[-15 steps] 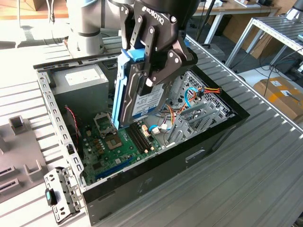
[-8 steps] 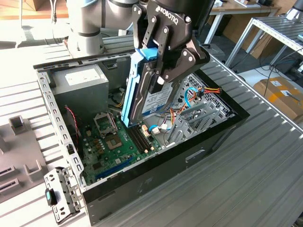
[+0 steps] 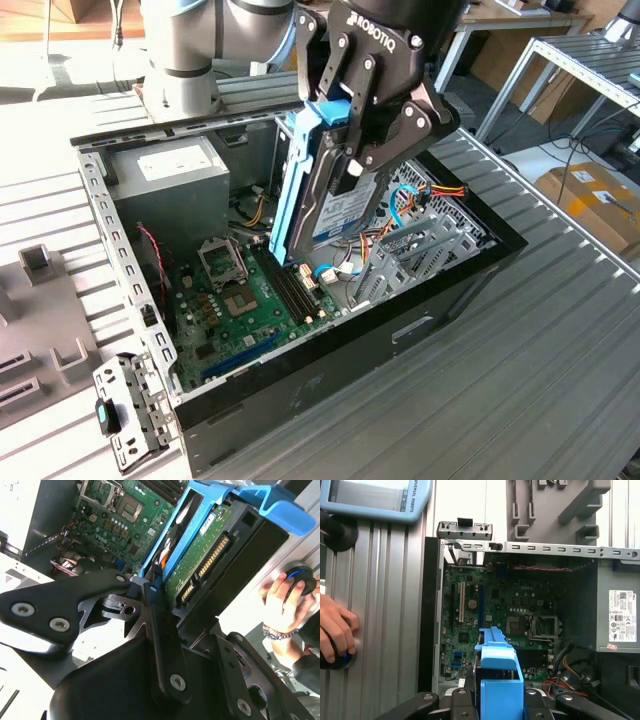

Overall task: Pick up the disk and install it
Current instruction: 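Pick up the disk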

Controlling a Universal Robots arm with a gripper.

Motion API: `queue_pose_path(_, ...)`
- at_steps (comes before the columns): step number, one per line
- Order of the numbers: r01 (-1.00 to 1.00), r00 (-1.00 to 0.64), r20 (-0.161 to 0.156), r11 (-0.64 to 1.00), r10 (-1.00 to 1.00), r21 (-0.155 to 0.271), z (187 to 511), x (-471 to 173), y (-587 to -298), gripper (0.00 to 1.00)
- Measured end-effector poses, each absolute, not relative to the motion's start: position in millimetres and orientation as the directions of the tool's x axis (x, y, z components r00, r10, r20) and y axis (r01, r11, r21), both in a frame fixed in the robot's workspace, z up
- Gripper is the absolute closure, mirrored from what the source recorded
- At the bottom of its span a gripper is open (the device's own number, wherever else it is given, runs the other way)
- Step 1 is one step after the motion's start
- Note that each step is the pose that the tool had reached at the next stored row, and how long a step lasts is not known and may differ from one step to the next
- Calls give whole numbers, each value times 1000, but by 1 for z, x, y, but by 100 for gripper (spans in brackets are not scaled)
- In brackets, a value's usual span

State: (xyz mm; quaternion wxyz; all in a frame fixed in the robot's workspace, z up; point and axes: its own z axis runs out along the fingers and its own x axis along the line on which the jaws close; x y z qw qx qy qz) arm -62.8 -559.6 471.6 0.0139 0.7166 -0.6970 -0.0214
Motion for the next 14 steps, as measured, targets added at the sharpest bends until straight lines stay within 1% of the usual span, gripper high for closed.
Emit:
queue_pose_path(9, -998, 27, -12, -28, -1000, 51, 471, -43, -565, 64)
queue_pose_path(12, -998, 27, -21, -28, -999, 51, 471, -39, -571, 64)
queue_pose_path(14, -998, 27, -43, -30, -999, 50, 471, -34, -577, 64)
